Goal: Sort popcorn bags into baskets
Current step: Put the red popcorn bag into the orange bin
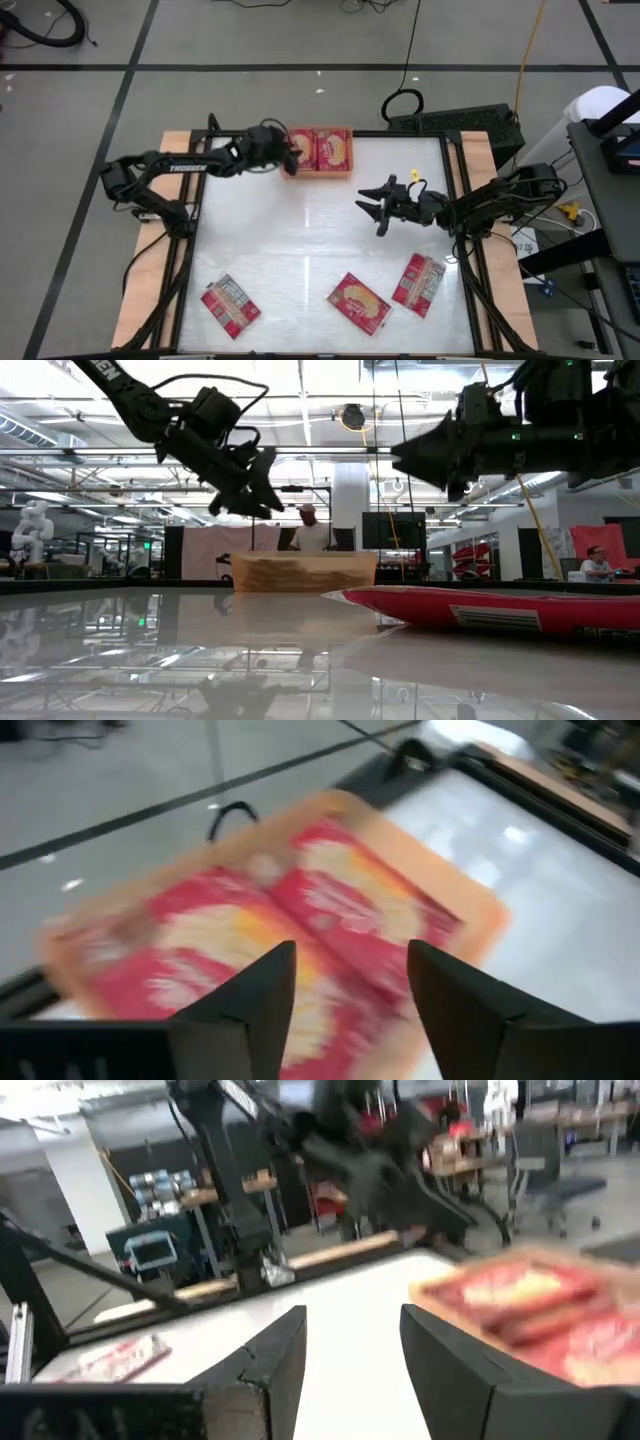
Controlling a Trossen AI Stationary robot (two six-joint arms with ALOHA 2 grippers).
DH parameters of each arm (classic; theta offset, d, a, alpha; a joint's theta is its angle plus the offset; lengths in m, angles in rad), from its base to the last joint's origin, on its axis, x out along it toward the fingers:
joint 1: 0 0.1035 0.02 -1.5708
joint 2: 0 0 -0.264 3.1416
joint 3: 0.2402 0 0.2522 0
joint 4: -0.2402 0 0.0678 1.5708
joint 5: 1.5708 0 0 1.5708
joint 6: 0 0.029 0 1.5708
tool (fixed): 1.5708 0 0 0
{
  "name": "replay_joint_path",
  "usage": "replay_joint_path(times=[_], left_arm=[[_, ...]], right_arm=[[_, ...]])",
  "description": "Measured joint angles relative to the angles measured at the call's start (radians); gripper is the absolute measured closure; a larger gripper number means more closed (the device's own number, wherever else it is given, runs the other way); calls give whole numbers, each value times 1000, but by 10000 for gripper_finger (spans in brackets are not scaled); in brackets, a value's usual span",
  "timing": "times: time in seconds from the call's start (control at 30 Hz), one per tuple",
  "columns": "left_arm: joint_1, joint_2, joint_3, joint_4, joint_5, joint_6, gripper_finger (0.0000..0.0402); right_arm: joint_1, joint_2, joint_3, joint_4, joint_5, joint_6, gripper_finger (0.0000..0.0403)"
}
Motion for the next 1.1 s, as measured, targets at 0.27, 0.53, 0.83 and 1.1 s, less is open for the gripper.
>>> replay_joint_path(times=[0.27,0.53,0.83,1.1], left_arm=[[-312,0,0,13,-30,41,256],[-638,0,0,22,-108,70,261],[-929,188,16,285,-236,141,150],[-1004,430,133,305,-281,176,91]], right_arm=[[33,0,88,-368,-159,235,245],[151,0,303,-933,-306,254,245],[189,0,320,-954,-338,254,245],[189,0,320,-937,-343,239,245]])
